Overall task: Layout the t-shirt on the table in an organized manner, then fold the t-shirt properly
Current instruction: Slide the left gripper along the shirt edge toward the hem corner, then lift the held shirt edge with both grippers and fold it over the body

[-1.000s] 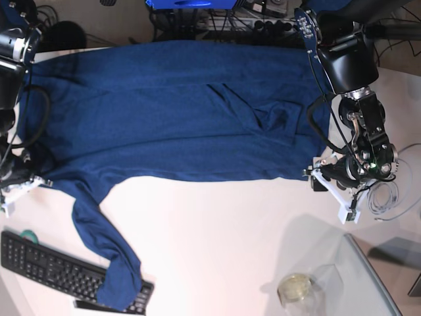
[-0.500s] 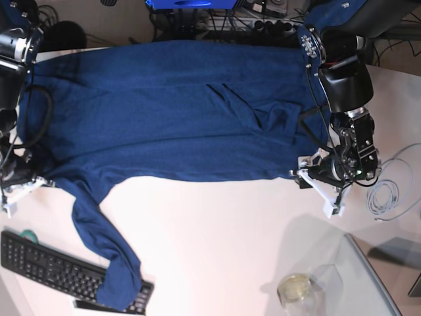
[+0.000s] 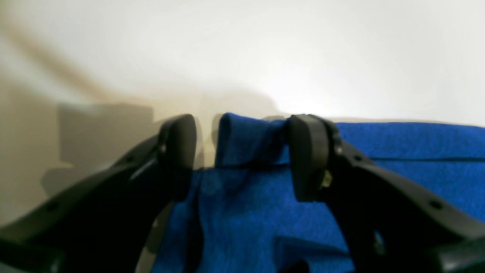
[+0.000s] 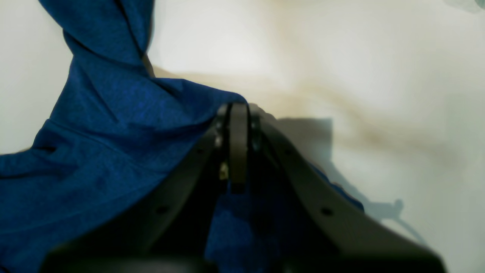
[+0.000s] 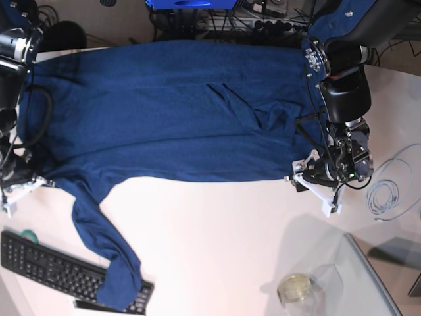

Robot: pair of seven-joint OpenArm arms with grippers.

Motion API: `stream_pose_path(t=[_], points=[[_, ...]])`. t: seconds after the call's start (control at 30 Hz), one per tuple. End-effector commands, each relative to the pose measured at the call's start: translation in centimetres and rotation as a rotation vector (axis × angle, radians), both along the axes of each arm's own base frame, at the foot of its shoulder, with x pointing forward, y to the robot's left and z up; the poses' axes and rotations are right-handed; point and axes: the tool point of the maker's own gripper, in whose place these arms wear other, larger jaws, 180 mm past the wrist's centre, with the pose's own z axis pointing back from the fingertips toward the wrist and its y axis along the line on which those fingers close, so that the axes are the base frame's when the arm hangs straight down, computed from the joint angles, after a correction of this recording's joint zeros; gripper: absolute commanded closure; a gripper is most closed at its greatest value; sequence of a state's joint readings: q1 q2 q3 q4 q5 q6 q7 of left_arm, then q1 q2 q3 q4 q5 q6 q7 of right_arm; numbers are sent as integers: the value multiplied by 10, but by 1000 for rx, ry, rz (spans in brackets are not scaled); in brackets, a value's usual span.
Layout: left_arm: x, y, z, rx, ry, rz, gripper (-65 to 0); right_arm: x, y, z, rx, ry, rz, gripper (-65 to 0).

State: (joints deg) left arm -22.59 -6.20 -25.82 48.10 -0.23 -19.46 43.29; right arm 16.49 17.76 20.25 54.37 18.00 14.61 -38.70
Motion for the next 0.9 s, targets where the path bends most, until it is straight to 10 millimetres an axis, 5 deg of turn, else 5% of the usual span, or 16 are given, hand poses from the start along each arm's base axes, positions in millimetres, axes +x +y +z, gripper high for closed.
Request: stream_pose_path(t=[0.0, 0.17, 0.33, 0.87], points=[[18, 6, 17, 10, -56, 9, -375, 18, -9, 22, -18, -70, -1, 0], [17, 5, 7, -1, -67, 36, -316, 18, -9, 22, -18, -70, -1, 0], [28, 0, 4, -26, -92, 54, 0, 17, -9, 21, -18, -68, -2, 0], [87, 0, 61, -35, -229, 55, 0, 48, -14, 51, -30, -157, -6, 0]])
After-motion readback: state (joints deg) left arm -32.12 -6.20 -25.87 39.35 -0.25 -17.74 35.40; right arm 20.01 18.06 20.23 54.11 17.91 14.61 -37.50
